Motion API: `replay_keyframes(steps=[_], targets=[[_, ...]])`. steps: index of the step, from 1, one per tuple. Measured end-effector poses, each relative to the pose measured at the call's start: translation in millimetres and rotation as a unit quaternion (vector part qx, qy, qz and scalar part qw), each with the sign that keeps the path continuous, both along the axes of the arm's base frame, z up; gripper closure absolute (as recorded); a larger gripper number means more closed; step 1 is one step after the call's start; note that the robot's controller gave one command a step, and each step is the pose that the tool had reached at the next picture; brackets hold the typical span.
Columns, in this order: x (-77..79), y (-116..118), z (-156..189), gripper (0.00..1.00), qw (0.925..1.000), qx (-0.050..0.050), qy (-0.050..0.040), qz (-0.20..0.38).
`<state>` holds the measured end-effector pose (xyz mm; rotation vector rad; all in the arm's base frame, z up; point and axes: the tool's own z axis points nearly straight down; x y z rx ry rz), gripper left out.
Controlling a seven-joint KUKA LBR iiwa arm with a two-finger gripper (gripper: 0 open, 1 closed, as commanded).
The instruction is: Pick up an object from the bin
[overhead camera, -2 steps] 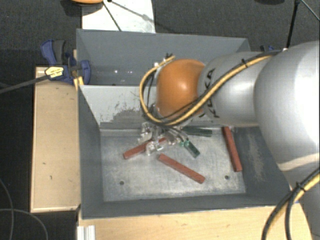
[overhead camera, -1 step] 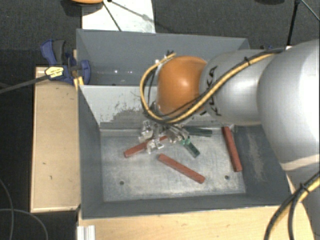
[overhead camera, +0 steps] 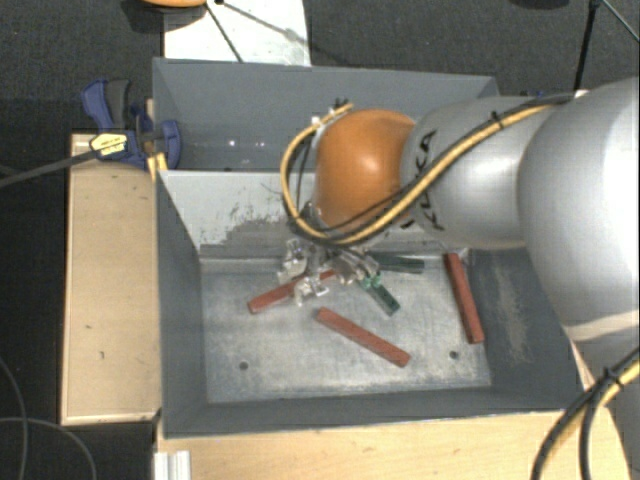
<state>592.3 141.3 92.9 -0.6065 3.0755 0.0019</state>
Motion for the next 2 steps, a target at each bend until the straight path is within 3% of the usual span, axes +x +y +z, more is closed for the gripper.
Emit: replay_keyframes(steps=[2], targets=[[0.0, 0.0, 7.5, 1.0, 1.0, 0.0, 0.0009, -0.001]])
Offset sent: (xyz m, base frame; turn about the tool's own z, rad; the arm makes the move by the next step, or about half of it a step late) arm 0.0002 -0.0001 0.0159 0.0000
